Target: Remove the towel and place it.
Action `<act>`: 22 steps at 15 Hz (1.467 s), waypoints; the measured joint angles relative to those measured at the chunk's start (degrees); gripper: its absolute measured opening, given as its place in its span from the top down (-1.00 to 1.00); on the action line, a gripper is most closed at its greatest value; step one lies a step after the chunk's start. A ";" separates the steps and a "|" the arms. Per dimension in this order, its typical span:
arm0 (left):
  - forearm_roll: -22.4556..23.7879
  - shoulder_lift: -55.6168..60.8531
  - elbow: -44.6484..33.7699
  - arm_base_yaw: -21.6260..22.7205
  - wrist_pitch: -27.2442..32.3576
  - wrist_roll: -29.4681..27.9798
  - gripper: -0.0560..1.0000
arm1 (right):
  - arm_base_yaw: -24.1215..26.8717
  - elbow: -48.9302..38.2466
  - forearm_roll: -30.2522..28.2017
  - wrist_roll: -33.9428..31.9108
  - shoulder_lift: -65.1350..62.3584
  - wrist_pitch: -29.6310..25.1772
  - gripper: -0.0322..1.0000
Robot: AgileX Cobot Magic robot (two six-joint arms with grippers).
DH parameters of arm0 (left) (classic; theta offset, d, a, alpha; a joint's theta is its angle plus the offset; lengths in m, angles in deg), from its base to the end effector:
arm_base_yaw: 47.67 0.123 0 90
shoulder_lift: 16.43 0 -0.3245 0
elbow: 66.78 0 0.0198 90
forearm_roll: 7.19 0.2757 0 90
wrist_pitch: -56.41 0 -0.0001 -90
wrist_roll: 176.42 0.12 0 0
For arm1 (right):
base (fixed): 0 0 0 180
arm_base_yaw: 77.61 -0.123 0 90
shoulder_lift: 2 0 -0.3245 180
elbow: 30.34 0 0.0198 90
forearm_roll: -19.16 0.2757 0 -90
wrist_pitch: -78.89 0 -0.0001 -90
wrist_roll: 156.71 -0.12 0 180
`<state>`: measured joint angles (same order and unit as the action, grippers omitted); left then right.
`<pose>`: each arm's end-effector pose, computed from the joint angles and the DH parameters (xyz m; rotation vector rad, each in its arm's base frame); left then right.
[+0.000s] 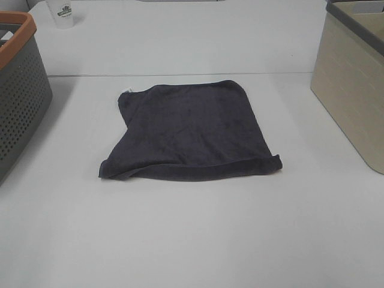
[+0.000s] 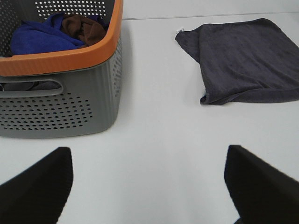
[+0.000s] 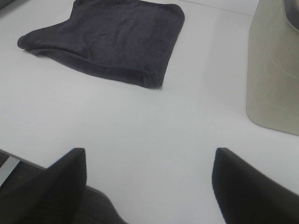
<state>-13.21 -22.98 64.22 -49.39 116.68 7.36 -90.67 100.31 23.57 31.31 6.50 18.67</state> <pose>0.0011 -0.0110 0.2804 0.1020 2.0160 -0.1024 0.0056 0.0095 0.2781 -0.3790 2.0263 0.1468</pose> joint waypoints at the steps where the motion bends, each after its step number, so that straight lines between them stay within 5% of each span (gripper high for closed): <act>1: 0.00 0.00 0.00 0.00 0.00 0.00 -0.66 | 0.00 0.00 0.00 0.00 -0.80 0.00 -0.49; 17: 0.00 0.00 0.00 0.00 0.00 -0.17 -0.66 | 0.11 0.00 0.29 0.00 -1.89 -0.06 -0.49; 22: 0.00 0.00 0.00 0.00 0.00 -0.17 -0.66 | 5.33 0.00 0.29 0.00 -1.89 -0.06 -0.49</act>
<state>-13.21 -22.98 64.22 -49.39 116.68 7.19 -85.34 100.31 23.86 31.31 4.61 18.61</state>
